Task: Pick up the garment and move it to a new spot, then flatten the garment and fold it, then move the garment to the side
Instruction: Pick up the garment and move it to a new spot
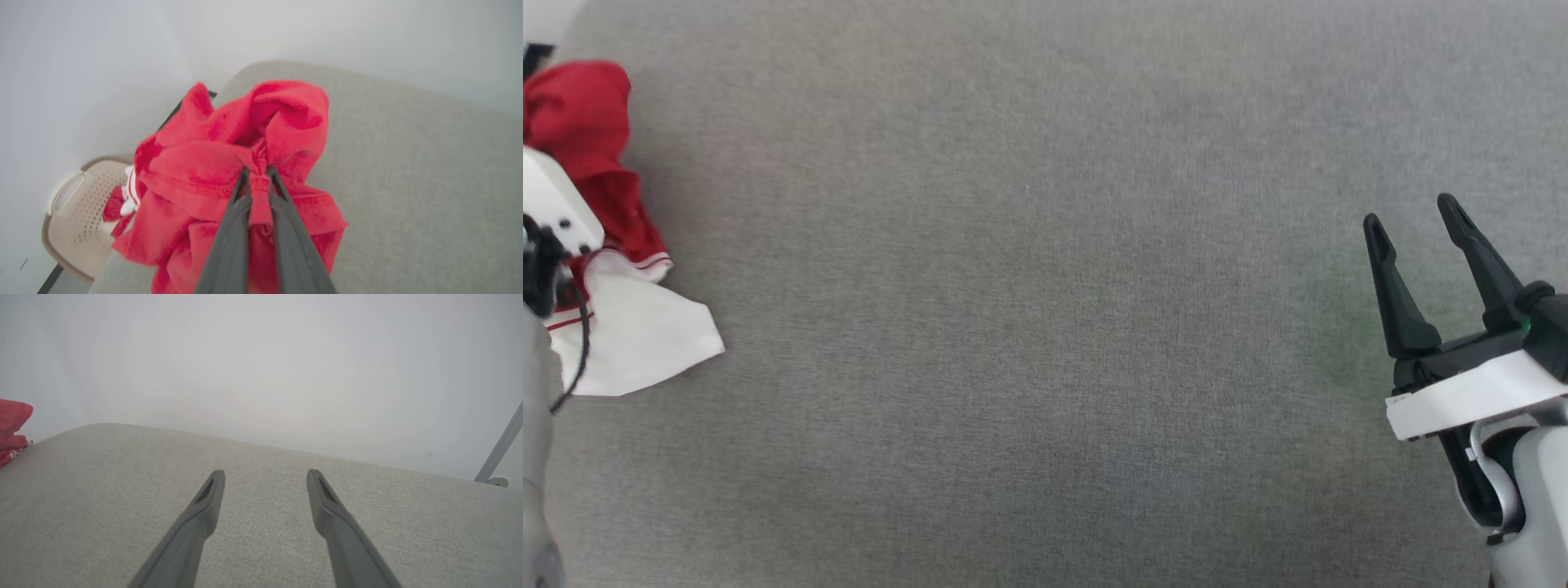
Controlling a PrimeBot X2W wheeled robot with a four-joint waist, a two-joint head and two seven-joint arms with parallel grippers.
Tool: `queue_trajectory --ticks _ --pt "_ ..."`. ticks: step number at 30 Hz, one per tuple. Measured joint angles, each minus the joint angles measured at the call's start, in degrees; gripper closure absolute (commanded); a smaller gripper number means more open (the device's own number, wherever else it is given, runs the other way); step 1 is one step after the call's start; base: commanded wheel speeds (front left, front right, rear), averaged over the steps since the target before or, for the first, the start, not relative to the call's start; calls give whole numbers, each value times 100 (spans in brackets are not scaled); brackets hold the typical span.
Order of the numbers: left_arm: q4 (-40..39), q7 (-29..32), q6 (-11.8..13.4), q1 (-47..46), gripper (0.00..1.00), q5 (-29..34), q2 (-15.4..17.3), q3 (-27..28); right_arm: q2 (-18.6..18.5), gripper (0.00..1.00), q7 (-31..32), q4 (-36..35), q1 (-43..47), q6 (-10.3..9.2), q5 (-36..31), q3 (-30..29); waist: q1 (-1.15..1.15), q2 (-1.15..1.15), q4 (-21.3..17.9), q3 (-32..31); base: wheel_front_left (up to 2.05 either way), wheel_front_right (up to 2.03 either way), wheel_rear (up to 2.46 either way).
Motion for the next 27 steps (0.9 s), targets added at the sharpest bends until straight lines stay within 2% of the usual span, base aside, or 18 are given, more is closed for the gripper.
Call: queue_trajectory --ticks 6,12,19,27 --pt "-327 -571 -102 -276 100 142 103 -205 127 0 -100 105 120 -1 3 -101 0 0 107 -373 0 0 0" --pt "-695 -818 -146 -352 100 335 210 -412 243 0 -167 186 244 -1 4 -202 0 0 175 -744 0 0 0" --pt "-1262 -615 -222 -470 100 419 349 -626 365 0 -240 225 385 -1 5 -380 0 0 193 -1095 0 0 0" --pt "-2298 -13 -315 -458 100 379 410 -849 492 0 -296 224 542 0 -33 -639 0 0 90 -1306 0 0 0"
